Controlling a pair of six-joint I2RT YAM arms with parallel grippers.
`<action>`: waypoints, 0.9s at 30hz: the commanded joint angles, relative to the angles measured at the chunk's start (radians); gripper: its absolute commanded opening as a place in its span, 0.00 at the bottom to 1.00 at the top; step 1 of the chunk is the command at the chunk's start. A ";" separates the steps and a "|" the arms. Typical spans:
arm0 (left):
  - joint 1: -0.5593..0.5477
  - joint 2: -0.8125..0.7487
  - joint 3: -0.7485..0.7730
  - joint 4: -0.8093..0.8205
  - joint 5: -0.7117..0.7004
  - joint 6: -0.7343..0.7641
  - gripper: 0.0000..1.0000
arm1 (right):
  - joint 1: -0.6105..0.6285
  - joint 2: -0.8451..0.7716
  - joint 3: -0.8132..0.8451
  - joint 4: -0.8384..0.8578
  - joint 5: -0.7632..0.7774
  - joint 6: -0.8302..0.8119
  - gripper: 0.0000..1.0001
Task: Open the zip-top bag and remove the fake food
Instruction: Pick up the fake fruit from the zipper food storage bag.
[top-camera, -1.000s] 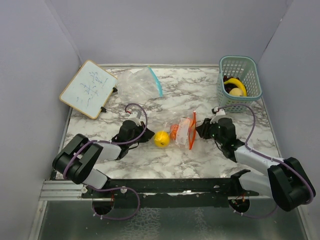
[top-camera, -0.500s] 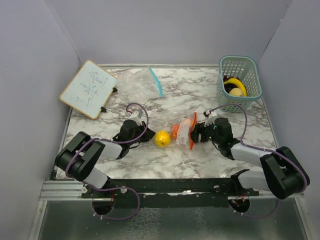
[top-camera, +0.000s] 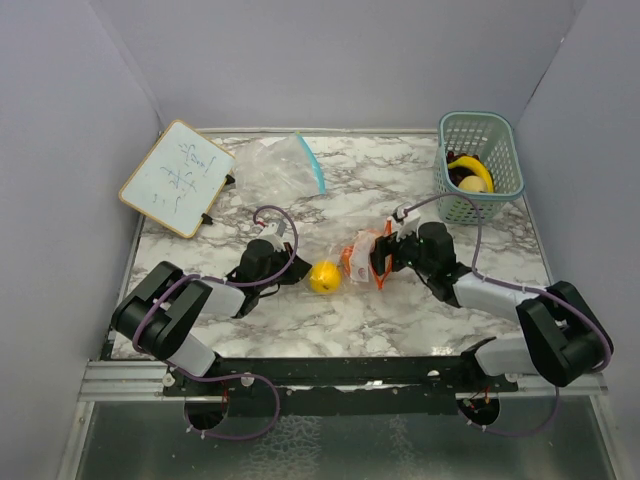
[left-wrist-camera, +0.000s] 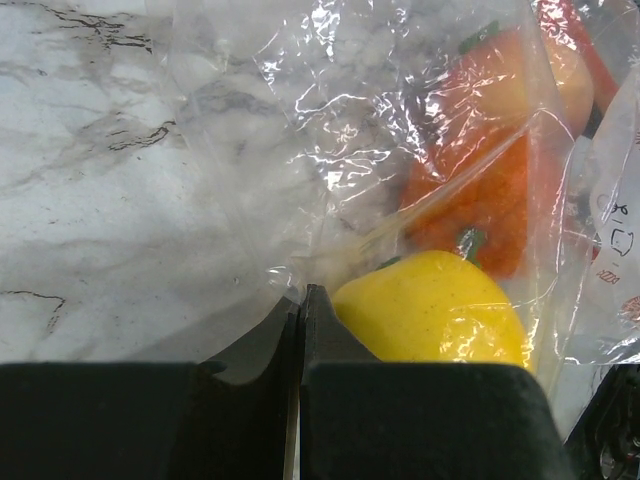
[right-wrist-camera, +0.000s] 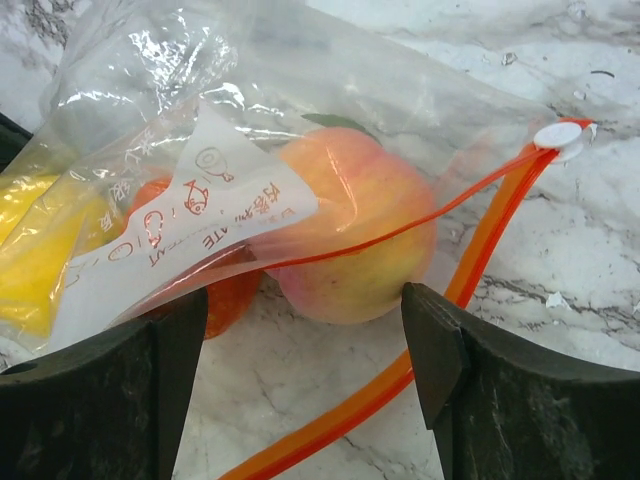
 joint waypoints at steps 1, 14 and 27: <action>-0.001 0.009 0.014 0.030 0.033 0.005 0.00 | 0.023 0.053 0.067 -0.022 0.073 -0.037 0.80; -0.002 0.054 0.023 0.099 0.090 -0.017 0.00 | 0.029 0.193 0.107 0.153 0.099 -0.056 0.99; -0.002 0.016 0.028 0.029 0.116 0.018 0.00 | 0.029 0.431 0.219 0.368 -0.025 -0.071 1.00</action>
